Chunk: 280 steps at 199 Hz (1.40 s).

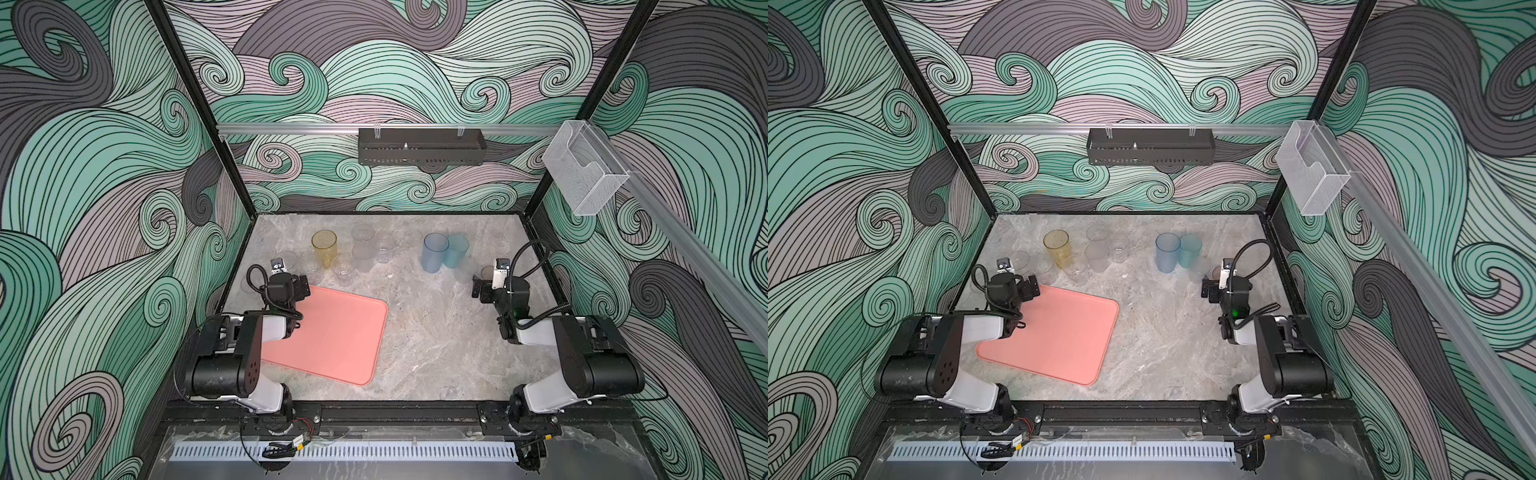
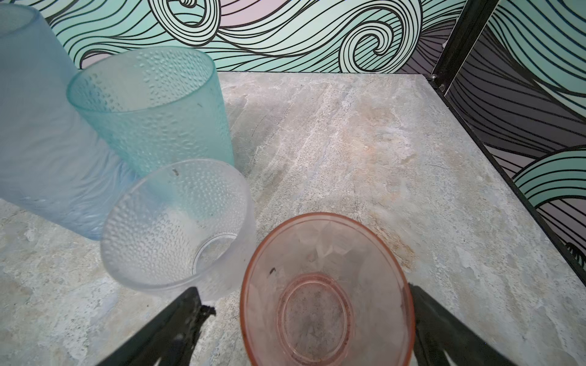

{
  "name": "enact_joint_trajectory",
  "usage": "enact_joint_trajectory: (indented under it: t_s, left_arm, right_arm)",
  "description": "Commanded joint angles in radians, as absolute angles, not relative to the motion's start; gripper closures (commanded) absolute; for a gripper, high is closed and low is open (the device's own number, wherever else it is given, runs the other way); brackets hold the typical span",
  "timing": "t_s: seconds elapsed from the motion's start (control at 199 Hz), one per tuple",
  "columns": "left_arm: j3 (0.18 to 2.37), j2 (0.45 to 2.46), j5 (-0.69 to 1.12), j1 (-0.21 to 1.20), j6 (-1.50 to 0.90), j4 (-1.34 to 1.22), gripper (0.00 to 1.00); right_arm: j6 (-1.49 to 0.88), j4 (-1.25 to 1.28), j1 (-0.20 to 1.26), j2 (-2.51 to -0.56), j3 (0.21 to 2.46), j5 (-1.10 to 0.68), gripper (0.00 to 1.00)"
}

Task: Place the glasses into the tray
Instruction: Move the tray to the center of the table.

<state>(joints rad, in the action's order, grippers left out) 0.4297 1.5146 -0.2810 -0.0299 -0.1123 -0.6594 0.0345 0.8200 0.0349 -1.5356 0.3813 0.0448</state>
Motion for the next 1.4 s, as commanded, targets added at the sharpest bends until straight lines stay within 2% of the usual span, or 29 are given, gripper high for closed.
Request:
enact_joint_trajectory:
  t_s: [0.0,0.963,1.283,1.399]
  left_arm:
    - [0.45,1.517,-0.281,-0.031,-0.106,-0.689,0.01]
    - [0.451,1.517,-0.282,-0.03,-0.106,-0.689,0.01]
    - [0.443,1.512,-0.217,-0.049,-0.089,-0.706,0.01]
    - [0.519,1.447,-0.205,-0.046,-0.085,-0.512,0.01]
  right_arm:
    - [0.043,0.847,0.032,-1.539,0.405,0.026,0.01]
    - [0.042,0.849,0.031,-1.539,0.405,0.025,0.01]
    - [0.033,0.852,0.025,-1.529,0.4,0.033,0.01]
    - [0.035,0.79,0.038,-1.427,0.383,0.064,0.01]
